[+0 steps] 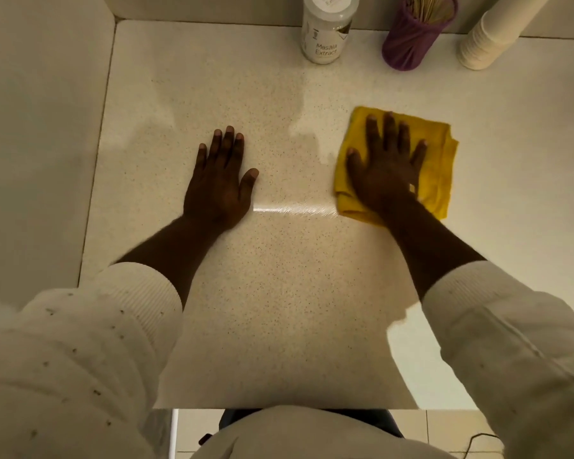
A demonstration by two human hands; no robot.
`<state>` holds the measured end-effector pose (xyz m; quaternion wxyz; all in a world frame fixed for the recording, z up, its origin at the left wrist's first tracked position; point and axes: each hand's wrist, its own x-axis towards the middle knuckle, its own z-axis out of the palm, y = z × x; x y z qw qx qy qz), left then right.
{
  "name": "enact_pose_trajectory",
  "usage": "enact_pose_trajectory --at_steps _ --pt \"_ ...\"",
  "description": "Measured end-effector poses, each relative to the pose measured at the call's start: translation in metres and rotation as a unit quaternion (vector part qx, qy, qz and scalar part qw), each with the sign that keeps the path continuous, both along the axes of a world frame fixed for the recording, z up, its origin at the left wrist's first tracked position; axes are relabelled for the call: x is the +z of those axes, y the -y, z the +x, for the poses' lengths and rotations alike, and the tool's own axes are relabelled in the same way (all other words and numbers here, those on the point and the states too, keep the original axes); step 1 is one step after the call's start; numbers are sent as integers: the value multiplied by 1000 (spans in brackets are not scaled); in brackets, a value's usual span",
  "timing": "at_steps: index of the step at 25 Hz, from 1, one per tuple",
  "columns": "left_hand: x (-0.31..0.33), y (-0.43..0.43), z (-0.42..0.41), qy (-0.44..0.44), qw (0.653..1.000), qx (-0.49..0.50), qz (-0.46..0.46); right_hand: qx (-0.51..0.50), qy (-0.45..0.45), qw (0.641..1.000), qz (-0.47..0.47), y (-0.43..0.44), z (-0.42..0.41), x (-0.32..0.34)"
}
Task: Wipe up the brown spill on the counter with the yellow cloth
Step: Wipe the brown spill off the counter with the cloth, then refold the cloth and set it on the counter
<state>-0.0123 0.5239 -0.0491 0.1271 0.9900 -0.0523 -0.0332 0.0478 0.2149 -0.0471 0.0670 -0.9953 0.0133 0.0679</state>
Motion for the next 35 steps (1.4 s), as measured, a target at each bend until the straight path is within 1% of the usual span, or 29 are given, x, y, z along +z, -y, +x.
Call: enact_pose_trajectory --at_steps 3,6,10,12,15,20,23,25,27,31,33,35 --pt "3 1 0 8 1000 1 -14 72 13 997 18 -53 -17 1" --pt "6 1 -3 22 999 11 -34 152 16 988 36 -97 -66 0" --pt "10 1 -3 34 998 21 -39 229 42 970 68 -105 -154 0" --pt "10 5 -7 37 998 29 -31 240 49 966 80 -86 -191 -1" --pt "14 27 -23 44 998 27 -46 202 48 975 76 -42 -214 -1" --pt "27 115 -73 58 995 -47 -67 116 47 992 33 51 -213 2" --pt "29 165 -101 100 986 -109 -71 81 48 995 18 102 -204 2" --pt "30 197 -109 94 984 -135 -71 68 42 997 4 131 -194 4" --pt "35 231 -108 80 984 -142 -77 70 30 997 1 157 -182 8" --pt "41 292 -96 39 986 -147 -74 91 7 996 24 194 -162 12" --pt "43 315 -93 41 986 -142 -80 116 11 992 49 204 -157 16" --pt "45 332 -89 49 985 -145 -75 155 41 982 100 217 -155 22"
